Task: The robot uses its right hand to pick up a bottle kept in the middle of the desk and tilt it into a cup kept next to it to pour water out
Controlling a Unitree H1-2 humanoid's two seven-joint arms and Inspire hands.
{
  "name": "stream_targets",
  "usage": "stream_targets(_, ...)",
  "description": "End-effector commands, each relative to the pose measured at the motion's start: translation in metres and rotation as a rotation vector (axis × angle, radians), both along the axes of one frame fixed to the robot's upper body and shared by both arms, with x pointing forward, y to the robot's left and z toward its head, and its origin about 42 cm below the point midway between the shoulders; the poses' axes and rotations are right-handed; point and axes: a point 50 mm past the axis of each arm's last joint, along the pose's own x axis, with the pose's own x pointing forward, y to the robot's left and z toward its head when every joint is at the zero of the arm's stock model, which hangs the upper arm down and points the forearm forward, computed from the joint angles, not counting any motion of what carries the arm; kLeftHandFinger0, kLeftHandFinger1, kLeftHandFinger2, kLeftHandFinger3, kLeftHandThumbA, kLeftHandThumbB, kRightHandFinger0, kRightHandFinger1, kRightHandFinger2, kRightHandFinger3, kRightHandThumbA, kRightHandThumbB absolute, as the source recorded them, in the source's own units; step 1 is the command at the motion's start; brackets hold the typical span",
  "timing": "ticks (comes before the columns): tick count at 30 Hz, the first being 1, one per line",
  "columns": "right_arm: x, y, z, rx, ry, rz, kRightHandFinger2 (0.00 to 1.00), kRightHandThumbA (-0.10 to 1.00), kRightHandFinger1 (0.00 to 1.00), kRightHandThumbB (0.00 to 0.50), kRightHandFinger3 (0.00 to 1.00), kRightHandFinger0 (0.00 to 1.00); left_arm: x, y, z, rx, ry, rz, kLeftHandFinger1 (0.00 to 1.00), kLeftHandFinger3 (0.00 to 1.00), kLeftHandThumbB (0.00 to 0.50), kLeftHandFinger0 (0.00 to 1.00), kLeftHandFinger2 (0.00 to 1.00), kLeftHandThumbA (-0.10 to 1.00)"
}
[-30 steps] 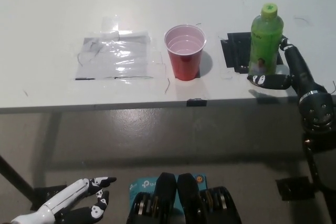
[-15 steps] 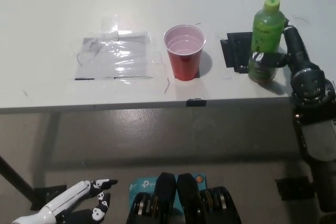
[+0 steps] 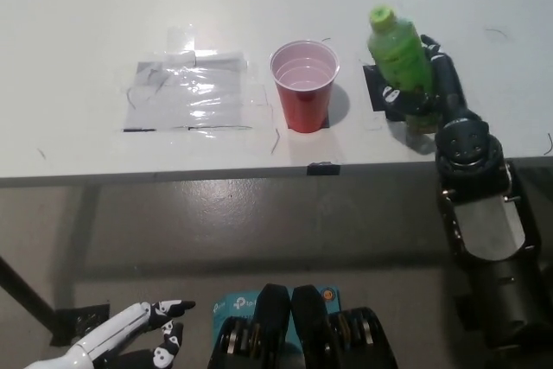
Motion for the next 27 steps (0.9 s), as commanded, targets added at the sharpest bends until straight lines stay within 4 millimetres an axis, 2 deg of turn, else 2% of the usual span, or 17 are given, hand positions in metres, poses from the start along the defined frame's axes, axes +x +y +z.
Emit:
stream_targets(1,0.003,0.006,0.011,0.13,-0.126,0.011,0.59,0.27,0.44,0.231,1.0,0.33,-0.002,-0.002,0.006,0.007,-0.017,-0.025,1.0,1.0,0.354,1.0,1.0,1.0)
stream_targets(2,0.002,0.006,0.009,0.123,-0.145,0.005,0.33,0.16,0.22,0.153,1.0,0.13,-0.002,-0.001,0.009,0.016,-0.023,-0.031,1.0,1.0,0.35,1.0,1.0,1.0)
stream_targets(3,0.002,0.006,0.008,0.117,-0.16,0.008,0.11,0.0,0.03,0.07,1.0,0.02,-0.002,-0.001,0.009,0.015,-0.022,-0.032,1.0,1.0,0.348,1.0,1.0,1.0)
stream_targets(4,0.001,0.005,0.007,0.093,-0.198,0.017,0.01,-0.09,0.0,0.01,1.0,0.0,-0.002,-0.001,0.009,0.013,-0.022,-0.031,1.0,1.0,0.347,1.0,1.0,1.0)
stream_targets(5,0.002,0.004,0.007,0.039,-0.227,0.022,0.0,-0.1,0.0,0.0,0.72,0.0,-0.001,0.0,0.008,0.015,-0.023,-0.031,1.0,1.0,0.349,1.0,1.0,1.0)
stream_targets(6,0.002,0.003,0.007,0.026,-0.23,0.021,0.0,-0.1,0.0,0.0,0.59,0.0,-0.001,0.0,0.008,0.015,-0.024,-0.032,1.0,1.0,0.349,1.0,1.0,1.0)
stream_targets(7,0.003,0.001,0.008,-0.004,-0.243,0.026,0.0,-0.1,0.0,0.0,0.37,0.0,-0.001,-0.001,0.008,0.014,-0.025,-0.031,1.0,1.0,0.356,1.0,1.0,1.0)
stream_targets(8,0.003,0.001,0.009,-0.012,-0.253,0.02,0.03,-0.1,0.0,0.0,0.26,0.0,-0.001,-0.001,0.008,0.019,-0.023,-0.031,1.0,1.0,0.359,1.0,1.0,1.0)
stream_targets(9,0.003,0.0,0.011,-0.014,-0.271,0.007,0.03,-0.1,0.0,0.0,0.2,0.0,-0.001,-0.001,0.008,0.027,-0.02,-0.032,1.0,1.0,0.354,1.0,1.0,1.0)
stream_targets(11,-0.001,-0.002,0.007,-0.003,-0.294,-0.011,0.05,-0.1,0.0,0.002,0.18,0.0,-0.006,0.0,0.007,0.025,-0.011,-0.033,1.0,1.0,0.343,1.0,1.0,1.0)
stream_targets(14,-0.001,-0.007,0.007,-0.028,-0.322,-0.017,0.03,-0.1,0.0,0.0,0.18,0.0,-0.005,0.0,0.006,0.015,-0.016,-0.031,1.0,1.0,0.35,1.0,1.0,1.0)
stream_targets(16,-0.001,-0.009,0.009,-0.037,-0.328,-0.013,0.03,-0.1,0.0,0.0,0.19,0.0,-0.004,0.001,0.006,0.014,-0.018,-0.028,1.0,1.0,0.35,1.0,1.0,1.0)
stream_targets(18,-0.001,-0.013,0.01,-0.084,-0.336,0.0,0.05,-0.1,0.0,0.0,0.26,0.0,-0.004,0.001,0.006,0.012,-0.012,-0.029,1.0,1.0,0.336,1.0,1.0,1.0)
stream_targets(20,0.0,-0.016,0.015,-0.1,-0.341,0.015,0.07,-0.1,0.0,0.0,0.27,0.0,-0.002,0.002,0.009,0.015,-0.026,-0.033,1.0,1.0,0.338,1.0,1.0,1.0)
stream_targets(25,0.0,-0.03,0.034,-0.347,-0.381,0.076,0.0,-0.1,0.0,0.0,0.23,0.0,-0.001,0.003,0.012,0.034,-0.019,-0.028,1.0,1.0,0.337,1.0,1.0,1.0)
stream_targets(27,0.003,-0.038,0.044,-0.498,-0.439,0.104,0.0,-0.1,0.0,0.024,0.21,0.0,-0.001,0.002,0.012,0.03,-0.023,-0.035,1.0,1.0,0.328,1.0,1.0,1.0)
